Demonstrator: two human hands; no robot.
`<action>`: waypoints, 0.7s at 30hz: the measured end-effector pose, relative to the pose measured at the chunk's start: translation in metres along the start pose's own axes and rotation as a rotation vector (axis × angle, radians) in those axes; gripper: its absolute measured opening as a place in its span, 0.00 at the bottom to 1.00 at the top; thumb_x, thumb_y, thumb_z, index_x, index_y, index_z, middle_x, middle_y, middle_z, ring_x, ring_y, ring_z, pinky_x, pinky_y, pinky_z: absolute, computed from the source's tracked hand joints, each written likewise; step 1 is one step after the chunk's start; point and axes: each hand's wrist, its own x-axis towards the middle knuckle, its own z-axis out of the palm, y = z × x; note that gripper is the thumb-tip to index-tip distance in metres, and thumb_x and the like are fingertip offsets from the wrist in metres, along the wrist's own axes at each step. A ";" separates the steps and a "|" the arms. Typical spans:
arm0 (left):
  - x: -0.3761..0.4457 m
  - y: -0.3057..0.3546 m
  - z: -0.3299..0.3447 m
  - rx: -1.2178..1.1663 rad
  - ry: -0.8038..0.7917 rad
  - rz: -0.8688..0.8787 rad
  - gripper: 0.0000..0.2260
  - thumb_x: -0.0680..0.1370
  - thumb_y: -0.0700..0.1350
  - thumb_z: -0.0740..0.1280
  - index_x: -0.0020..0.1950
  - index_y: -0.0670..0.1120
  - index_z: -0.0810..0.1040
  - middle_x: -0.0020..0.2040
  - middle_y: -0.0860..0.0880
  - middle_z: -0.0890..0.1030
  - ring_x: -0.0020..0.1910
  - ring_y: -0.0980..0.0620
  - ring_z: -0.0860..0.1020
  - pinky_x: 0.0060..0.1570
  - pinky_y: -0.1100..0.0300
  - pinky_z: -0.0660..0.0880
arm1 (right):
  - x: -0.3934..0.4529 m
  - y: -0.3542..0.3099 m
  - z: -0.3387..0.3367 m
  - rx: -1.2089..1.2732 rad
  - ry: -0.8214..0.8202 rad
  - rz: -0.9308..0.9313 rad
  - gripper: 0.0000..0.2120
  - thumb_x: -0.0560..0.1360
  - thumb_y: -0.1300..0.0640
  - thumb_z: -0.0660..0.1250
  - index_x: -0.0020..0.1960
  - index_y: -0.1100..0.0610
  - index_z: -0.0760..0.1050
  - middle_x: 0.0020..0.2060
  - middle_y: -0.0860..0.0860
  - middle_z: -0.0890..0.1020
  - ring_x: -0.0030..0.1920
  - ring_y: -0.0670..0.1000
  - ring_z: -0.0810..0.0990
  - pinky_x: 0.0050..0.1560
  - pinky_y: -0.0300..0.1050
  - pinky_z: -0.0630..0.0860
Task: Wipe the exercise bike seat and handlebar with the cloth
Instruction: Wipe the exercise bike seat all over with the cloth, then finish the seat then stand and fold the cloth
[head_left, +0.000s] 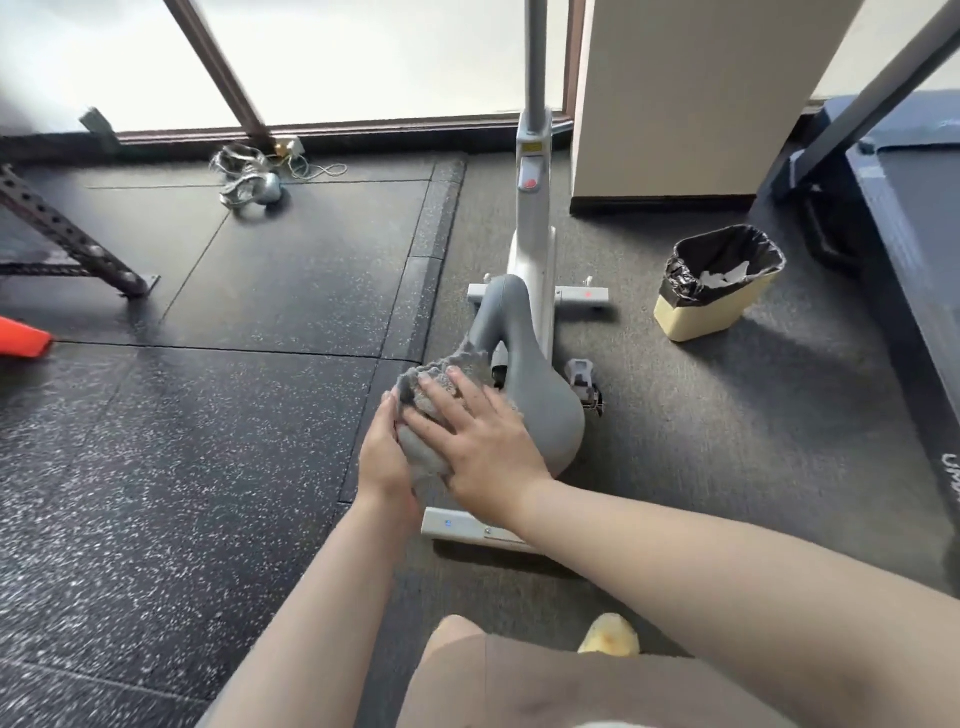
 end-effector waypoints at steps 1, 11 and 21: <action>-0.001 0.005 -0.003 0.035 -0.042 -0.013 0.20 0.82 0.51 0.52 0.53 0.44 0.82 0.53 0.42 0.83 0.53 0.48 0.81 0.57 0.56 0.76 | -0.008 0.008 -0.002 -0.024 -0.012 -0.138 0.27 0.74 0.52 0.62 0.73 0.45 0.62 0.76 0.50 0.58 0.75 0.59 0.54 0.72 0.58 0.56; 0.016 0.006 -0.029 0.999 -0.255 0.236 0.25 0.82 0.50 0.52 0.77 0.46 0.51 0.78 0.51 0.47 0.75 0.61 0.44 0.71 0.66 0.41 | 0.003 0.112 -0.045 -0.157 -0.218 -0.298 0.31 0.75 0.59 0.59 0.75 0.42 0.56 0.76 0.48 0.57 0.76 0.49 0.49 0.76 0.51 0.50; 0.019 0.004 0.006 0.851 -0.073 0.106 0.25 0.82 0.56 0.44 0.77 0.48 0.50 0.78 0.50 0.44 0.76 0.55 0.39 0.72 0.55 0.37 | -0.017 0.009 -0.024 0.130 -0.091 0.324 0.34 0.71 0.62 0.59 0.75 0.45 0.57 0.77 0.50 0.51 0.77 0.51 0.43 0.74 0.48 0.37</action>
